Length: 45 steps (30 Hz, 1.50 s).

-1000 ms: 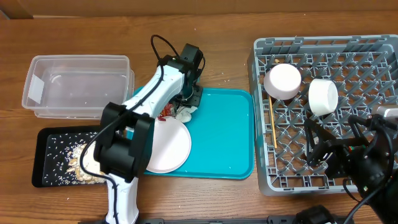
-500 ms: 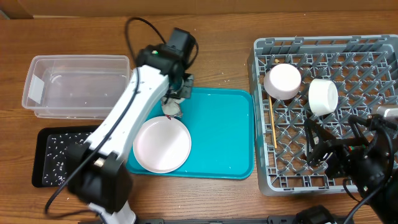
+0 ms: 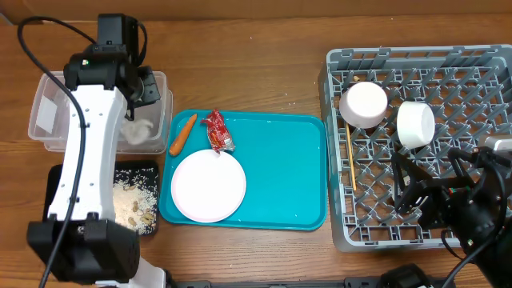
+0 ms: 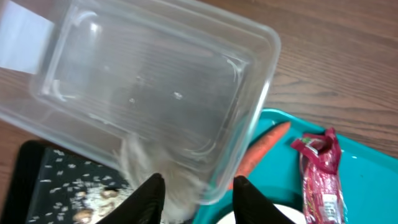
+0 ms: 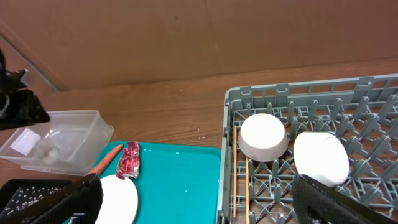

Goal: Sort waste into correct bins and load items into the dishwasher
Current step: 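Carry the tissue to the clear plastic bin and open the left gripper, then grasp the red snack wrapper on the tray with the left gripper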

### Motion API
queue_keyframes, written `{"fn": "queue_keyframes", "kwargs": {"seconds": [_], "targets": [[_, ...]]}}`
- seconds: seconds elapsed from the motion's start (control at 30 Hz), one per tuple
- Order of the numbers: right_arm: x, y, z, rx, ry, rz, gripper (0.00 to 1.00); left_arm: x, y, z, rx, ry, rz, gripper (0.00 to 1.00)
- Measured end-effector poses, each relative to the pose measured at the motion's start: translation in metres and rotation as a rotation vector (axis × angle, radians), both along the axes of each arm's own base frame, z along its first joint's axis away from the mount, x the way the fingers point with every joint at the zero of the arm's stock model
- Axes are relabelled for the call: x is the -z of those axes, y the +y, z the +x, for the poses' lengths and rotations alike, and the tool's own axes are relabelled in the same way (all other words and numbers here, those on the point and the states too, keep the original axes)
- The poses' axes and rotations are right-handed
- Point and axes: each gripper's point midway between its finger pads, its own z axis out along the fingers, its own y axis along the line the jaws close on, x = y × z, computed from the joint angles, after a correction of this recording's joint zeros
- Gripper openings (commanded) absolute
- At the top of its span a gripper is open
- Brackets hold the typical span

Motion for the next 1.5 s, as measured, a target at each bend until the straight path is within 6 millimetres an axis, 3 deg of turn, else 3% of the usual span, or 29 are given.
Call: {"fn": "queue_keyframes", "kwargs": {"seconds": [0.17,0.4,0.5,0.53,0.6,0.8,0.93,1.17,1.23,1.3,1.5], "targets": [[0.000,0.000,0.000,0.001,0.000,0.000,1.00,0.010,-0.023,0.004,0.069,0.018,-0.086,0.43],[0.000,0.000,0.000,0.001,0.000,0.001,1.00,0.018,-0.107,-0.005,0.307,0.053,-0.145,0.51],[0.000,0.000,0.000,0.001,0.000,0.000,1.00,0.034,-0.142,-0.009,0.378,0.059,-0.147,0.56],[0.000,0.000,0.000,0.001,0.000,0.000,1.00,0.041,-0.151,-0.011,0.394,0.068,-0.148,0.61],[0.000,0.000,0.000,0.001,0.000,0.000,1.00,0.061,-0.163,-0.016,0.399,0.107,-0.141,0.63],[0.000,0.000,0.000,0.001,0.000,0.000,1.00,0.127,-0.159,-0.019,0.265,0.245,-0.092,0.61],[0.000,0.000,0.000,0.000,0.000,0.000,1.00,0.152,-0.158,-0.012,0.215,0.262,-0.084,0.52],[0.000,0.000,0.000,0.001,0.000,0.000,1.00,0.184,-0.154,-0.016,0.154,0.329,-0.064,0.34],[0.000,0.000,0.000,0.001,0.000,0.000,1.00,0.190,-0.153,-0.017,0.139,0.342,-0.063,0.24],[0.000,0.000,0.000,0.001,0.000,0.000,1.00,0.191,-0.153,-0.018,0.129,0.343,-0.065,0.04],[0.000,0.000,0.000,0.000,0.000,0.000,1.00,0.187,-0.148,-0.027,0.117,0.386,-0.051,0.04]]}}
